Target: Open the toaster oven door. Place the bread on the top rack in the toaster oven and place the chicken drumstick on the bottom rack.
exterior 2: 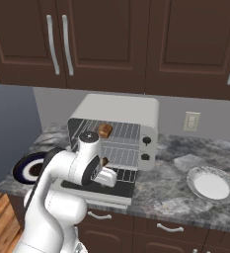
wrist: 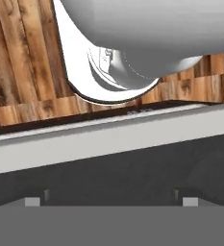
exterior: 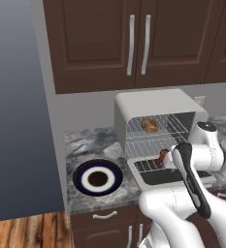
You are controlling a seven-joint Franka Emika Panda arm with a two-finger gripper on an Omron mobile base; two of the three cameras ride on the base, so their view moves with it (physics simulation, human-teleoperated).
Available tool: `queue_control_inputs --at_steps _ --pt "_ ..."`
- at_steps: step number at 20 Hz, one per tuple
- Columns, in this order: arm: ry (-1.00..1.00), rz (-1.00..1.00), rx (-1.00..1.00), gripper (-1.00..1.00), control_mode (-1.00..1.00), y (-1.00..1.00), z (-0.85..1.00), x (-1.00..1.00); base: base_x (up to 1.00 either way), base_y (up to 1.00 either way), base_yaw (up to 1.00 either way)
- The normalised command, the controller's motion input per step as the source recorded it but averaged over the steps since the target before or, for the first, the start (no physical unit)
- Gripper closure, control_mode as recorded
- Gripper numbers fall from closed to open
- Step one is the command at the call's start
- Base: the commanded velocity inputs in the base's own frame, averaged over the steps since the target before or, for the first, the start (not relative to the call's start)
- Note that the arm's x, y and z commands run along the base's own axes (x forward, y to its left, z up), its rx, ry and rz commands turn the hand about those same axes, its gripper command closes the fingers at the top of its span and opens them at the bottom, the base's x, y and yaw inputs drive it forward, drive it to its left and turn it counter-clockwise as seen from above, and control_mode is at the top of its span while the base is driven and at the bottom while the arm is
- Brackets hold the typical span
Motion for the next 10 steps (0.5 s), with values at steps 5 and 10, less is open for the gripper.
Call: queue_control_inputs --at_steps 5,10 --pt "0.0 0.12 -0.08 -1.0 -1.0 0.3 -0.35 0.2 0.0 0.0 0.0" --pt "0.0 0.0 -0.04 -1.0 -1.0 0.14 -0.15 0.36 0.0 0.0 0.0"
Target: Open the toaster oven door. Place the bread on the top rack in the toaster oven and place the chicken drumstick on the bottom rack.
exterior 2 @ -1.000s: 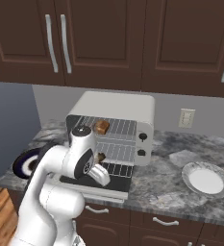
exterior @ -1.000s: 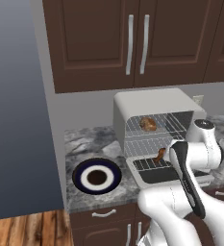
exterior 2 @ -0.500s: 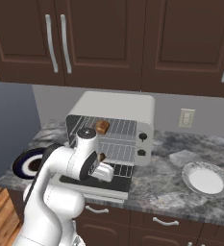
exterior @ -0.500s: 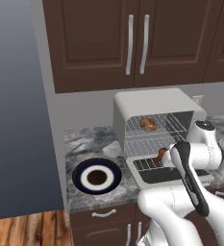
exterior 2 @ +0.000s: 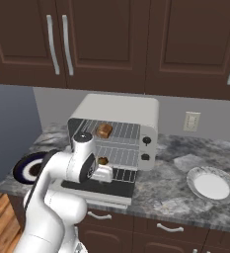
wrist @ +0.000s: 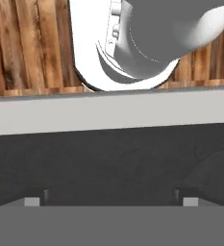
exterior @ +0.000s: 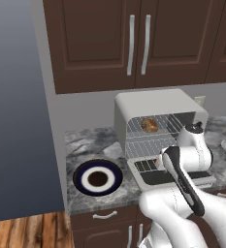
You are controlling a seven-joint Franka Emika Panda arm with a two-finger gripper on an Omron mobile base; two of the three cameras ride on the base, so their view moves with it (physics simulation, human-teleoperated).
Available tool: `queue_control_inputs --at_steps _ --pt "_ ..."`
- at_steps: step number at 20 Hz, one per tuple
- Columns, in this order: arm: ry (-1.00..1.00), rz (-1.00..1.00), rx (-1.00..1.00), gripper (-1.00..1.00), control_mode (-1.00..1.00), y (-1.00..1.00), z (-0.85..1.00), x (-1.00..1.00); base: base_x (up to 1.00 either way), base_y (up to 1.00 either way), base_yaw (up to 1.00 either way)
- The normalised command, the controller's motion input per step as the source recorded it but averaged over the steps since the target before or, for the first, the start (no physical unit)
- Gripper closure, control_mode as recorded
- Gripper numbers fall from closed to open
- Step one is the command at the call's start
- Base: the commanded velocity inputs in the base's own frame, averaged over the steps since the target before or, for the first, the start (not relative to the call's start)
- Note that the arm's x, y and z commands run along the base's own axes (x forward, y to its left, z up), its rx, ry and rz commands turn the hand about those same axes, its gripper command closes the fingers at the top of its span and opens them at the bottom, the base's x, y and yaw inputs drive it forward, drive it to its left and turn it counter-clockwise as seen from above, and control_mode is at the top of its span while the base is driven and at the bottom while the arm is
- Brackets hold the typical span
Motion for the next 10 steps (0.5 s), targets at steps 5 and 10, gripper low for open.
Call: queue_control_inputs --at_steps 5,10 --pt "0.0 0.0 -0.01 -1.0 -1.0 0.0 -0.06 0.51 0.0 0.0 0.0" --pt "0.0 0.0 -0.01 -1.0 -1.0 0.0 -0.07 0.44 0.0 0.0 0.0"
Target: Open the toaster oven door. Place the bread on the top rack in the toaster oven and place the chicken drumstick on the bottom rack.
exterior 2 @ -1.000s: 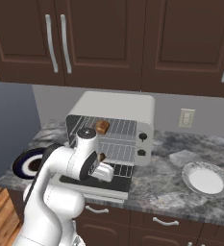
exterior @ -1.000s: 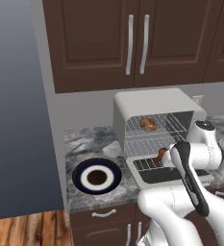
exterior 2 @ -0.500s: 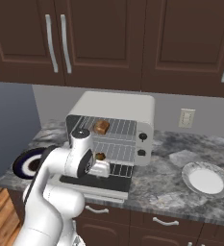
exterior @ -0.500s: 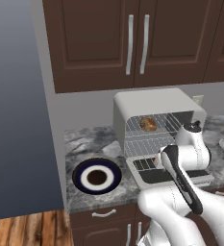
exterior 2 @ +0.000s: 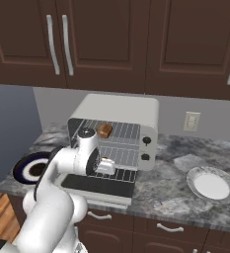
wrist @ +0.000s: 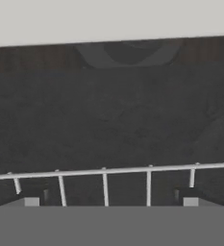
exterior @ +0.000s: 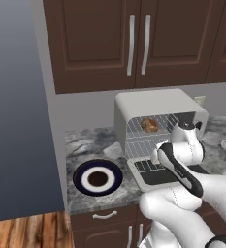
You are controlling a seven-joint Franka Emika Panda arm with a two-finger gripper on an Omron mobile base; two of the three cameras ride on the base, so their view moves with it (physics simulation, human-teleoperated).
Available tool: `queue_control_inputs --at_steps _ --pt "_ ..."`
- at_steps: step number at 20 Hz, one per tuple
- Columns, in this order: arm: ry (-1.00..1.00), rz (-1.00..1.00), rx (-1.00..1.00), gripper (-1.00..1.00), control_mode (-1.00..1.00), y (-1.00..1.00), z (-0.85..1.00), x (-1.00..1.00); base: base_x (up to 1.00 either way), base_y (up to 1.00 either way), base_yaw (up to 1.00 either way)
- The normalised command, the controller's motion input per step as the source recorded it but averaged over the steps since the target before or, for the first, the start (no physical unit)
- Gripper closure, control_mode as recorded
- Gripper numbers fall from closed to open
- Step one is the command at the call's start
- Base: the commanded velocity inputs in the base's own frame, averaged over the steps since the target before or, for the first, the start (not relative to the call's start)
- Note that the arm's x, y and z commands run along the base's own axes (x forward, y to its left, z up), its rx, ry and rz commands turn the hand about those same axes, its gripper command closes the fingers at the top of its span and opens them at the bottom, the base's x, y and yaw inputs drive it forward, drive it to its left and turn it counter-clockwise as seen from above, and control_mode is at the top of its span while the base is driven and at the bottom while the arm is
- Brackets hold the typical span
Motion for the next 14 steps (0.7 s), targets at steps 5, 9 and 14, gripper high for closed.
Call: queue_control_inputs --at_steps 5,9,14 --pt "-0.04 0.0 0.0 -1.0 -1.0 0.0 -0.02 -0.2 0.0 0.0 0.0" --pt "-0.05 0.01 0.0 -1.0 -1.0 0.0 -0.02 -0.79 0.0 0.0 0.0" --pt "0.0 0.0 -0.02 -1.0 -1.0 0.0 -0.42 0.02 0.0 0.0 0.0"
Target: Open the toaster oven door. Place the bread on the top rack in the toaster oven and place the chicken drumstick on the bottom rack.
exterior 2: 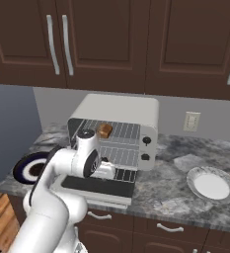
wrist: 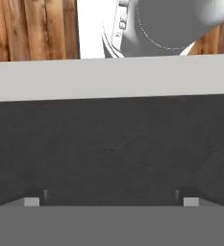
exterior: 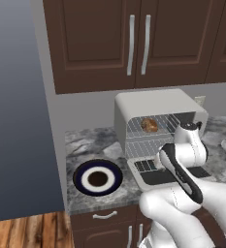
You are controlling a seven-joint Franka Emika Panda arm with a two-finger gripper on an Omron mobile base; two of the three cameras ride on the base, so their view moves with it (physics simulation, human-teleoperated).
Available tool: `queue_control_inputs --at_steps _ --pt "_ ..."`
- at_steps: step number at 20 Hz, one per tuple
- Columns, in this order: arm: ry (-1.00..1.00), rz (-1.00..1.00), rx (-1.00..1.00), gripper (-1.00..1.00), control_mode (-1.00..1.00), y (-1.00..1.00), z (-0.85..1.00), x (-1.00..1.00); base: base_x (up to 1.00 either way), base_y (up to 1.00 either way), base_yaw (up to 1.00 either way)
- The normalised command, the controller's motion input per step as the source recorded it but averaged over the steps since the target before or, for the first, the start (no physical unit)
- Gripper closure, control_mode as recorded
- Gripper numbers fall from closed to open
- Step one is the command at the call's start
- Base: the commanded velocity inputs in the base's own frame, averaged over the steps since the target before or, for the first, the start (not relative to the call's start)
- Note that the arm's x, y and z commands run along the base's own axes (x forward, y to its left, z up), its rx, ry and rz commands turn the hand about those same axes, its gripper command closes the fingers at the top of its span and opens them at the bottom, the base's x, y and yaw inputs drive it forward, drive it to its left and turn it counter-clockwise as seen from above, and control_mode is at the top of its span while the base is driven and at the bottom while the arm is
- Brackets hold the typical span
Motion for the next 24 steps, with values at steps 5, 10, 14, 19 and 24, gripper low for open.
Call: queue_control_inputs --at_steps 5,10,14,19,24 --pt "0.0 0.0 -0.05 -1.0 -1.0 0.0 -0.37 0.85 0.0 0.0 0.0" --pt "0.0 0.0 -0.01 -1.0 -1.0 0.0 -0.47 0.24 0.0 0.0 0.0" --pt "-0.03 0.0 0.0 -1.0 -1.0 0.0 -0.58 0.03 0.0 0.0 0.0" --pt "-0.1 0.0 0.0 -1.0 -1.0 0.03 -0.58 0.16 0.0 0.0 0.0" --pt "-0.28 0.0 -0.01 -1.0 -1.0 0.17 -0.62 0.06 0.0 0.0 0.0"
